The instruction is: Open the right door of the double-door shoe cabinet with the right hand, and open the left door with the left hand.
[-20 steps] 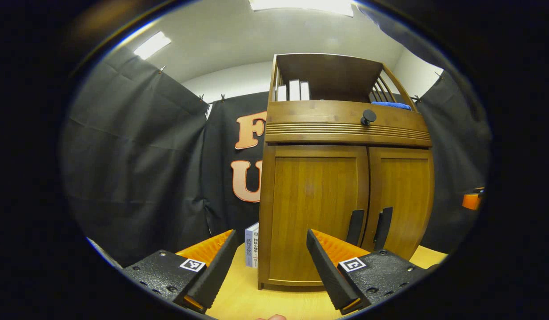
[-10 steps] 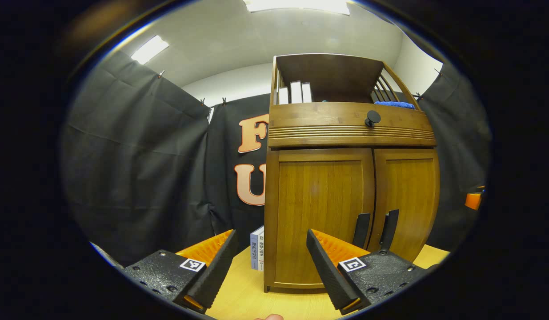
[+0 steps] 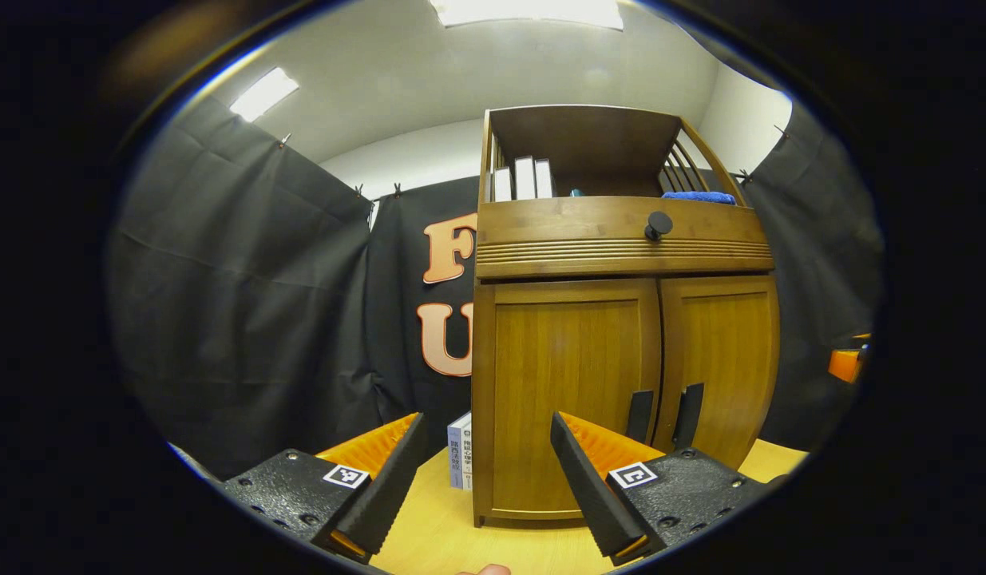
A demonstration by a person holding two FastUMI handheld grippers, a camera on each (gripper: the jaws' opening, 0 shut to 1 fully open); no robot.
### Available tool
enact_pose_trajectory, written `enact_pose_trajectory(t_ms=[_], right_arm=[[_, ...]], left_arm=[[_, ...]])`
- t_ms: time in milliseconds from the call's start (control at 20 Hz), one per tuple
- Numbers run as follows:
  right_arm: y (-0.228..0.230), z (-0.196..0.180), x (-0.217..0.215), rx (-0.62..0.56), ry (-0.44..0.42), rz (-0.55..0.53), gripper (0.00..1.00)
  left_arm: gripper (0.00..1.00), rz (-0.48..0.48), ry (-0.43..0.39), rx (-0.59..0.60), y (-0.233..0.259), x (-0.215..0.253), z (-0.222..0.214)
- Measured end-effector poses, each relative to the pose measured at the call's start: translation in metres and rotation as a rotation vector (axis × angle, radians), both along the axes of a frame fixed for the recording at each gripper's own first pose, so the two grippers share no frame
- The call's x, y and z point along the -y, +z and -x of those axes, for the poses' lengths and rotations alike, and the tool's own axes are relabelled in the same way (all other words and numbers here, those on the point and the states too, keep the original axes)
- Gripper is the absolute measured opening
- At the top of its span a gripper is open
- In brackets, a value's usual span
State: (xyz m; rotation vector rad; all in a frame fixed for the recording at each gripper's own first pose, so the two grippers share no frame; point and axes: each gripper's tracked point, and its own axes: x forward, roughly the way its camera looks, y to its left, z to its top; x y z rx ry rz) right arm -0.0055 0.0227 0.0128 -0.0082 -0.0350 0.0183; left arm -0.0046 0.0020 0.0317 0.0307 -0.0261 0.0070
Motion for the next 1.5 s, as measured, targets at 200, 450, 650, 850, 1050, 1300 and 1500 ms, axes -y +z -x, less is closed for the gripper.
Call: enact_pose_trajectory(t_ms=[200, 450, 650, 850, 1050, 1300, 1500], right_arm=[[-0.003, -0.025, -0.033, -0.019, 0.068, -0.009, 1.0], [-0.019, -0.073, -0.097, -0.043, 0.18, -0.021, 0.89], [-0.03, -0.117, -0.137, -0.056, 0.203, -0.005, 0.98], [-0.048, -0.149, -0.157, -0.069, 0.186, 0.017, 0.97], [-0.063, -0.17, -0.163, -0.082, 0.166, 0.028, 0.89], [-0.08, -0.18, -0.168, -0.11, 0.15, 0.029, 0.89], [-0.078, -0.183, -0.171, -0.082, 0.155, 0.055, 0.85]], left_arm=[[0.94, 0.021, 0.005, -0.001, 0.004, -0.005, 0.007], [0.92, 0.022, 0.03, 0.016, 0.015, -0.02, 0.021], [0.94, 0.01, 0.059, 0.012, 0.017, -0.034, 0.033], [0.94, -0.001, 0.095, 0.003, 0.015, -0.05, 0.045], [0.95, -0.02, 0.126, 0.008, 0.018, -0.065, 0.054], [0.94, -0.025, 0.148, 0.009, 0.017, -0.077, 0.056], [0.94, -0.011, 0.151, 0.0, 0.014, -0.078, 0.051]])
